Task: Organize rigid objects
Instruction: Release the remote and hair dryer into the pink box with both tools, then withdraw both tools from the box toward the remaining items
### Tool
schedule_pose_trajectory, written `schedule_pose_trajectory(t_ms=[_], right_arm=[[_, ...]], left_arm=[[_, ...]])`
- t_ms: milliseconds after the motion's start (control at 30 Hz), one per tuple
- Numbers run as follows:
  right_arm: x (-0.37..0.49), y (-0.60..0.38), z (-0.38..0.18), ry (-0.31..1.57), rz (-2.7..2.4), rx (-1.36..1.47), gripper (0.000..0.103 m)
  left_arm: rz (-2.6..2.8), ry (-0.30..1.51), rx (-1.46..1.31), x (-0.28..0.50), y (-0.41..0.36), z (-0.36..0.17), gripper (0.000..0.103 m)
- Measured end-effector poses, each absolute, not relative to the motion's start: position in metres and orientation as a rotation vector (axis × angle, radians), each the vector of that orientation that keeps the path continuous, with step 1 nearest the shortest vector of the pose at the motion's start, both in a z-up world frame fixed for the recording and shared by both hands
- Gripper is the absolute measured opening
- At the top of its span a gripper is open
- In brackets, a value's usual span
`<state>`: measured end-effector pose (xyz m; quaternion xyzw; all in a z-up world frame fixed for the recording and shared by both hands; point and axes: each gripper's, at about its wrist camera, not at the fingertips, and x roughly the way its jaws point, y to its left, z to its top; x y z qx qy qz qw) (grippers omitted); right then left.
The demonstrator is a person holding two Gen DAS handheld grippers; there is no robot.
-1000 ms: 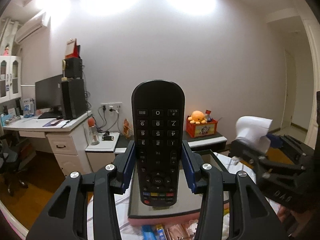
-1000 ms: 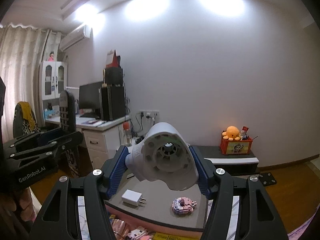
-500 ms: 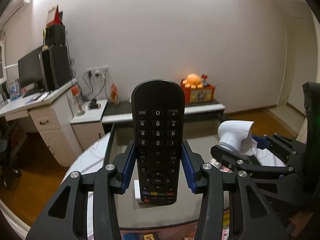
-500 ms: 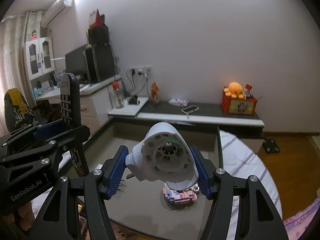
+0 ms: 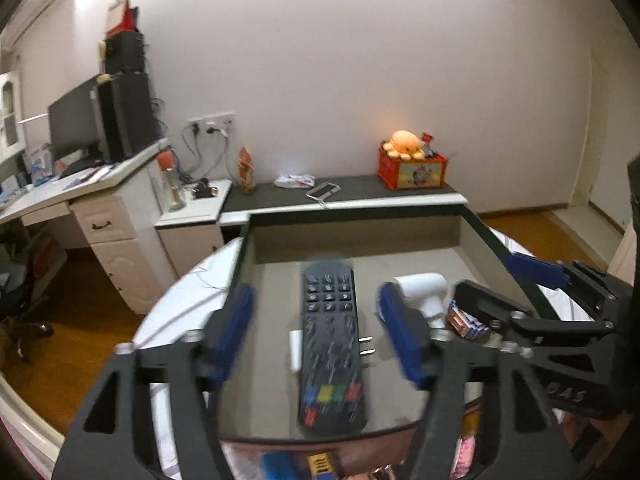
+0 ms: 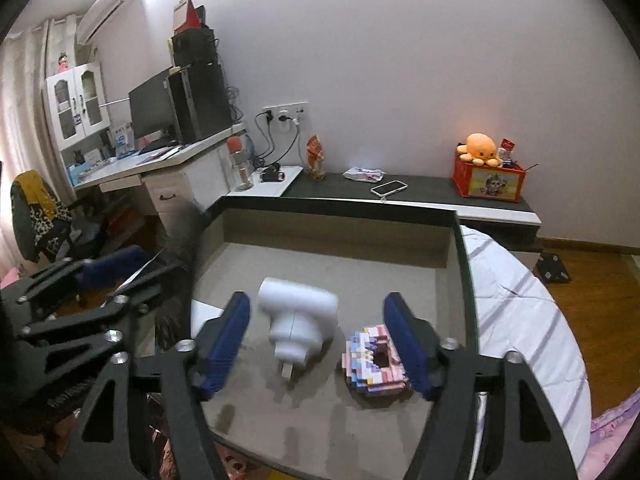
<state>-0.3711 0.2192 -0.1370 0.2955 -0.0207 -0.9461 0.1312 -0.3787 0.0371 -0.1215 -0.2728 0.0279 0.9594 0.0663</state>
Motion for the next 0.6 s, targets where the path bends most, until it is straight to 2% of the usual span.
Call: schedule_pose_trajectory(t_ms=[33, 200, 333, 367, 600], right_arm=[[-0.369, 0.22, -0.134, -0.067, -2.751, 0.85, 0.077], [-0.344, 0.221, -0.113, -0.065, -2.797, 0.793, 0.081], [-0.314, 0.221, -0.089, -0.054, -2.859, 0.674, 0.086], [-0.305, 0.221, -0.083, -0.046, -2.872, 0.638, 0.09], [-0.243, 0.228, -0.051, -0.024, -2.947, 0.486, 0.091]], left_arm=[[2.904, 0.063, -0.815, -0.374, 0.033, -0.117, 0.092], [2.95, -0.022, -0.749, -0.341, 0.014, -0.093, 0.103], [3.012, -0.027, -0.693, -0.31, 0.002, -0.075, 0.103], [3.022, -0.038, -0.675, -0.301, 0.0, -0.07, 0.103], [3.046, -0.053, -0.505, -0.228, -0.015, -0.041, 0.103]])
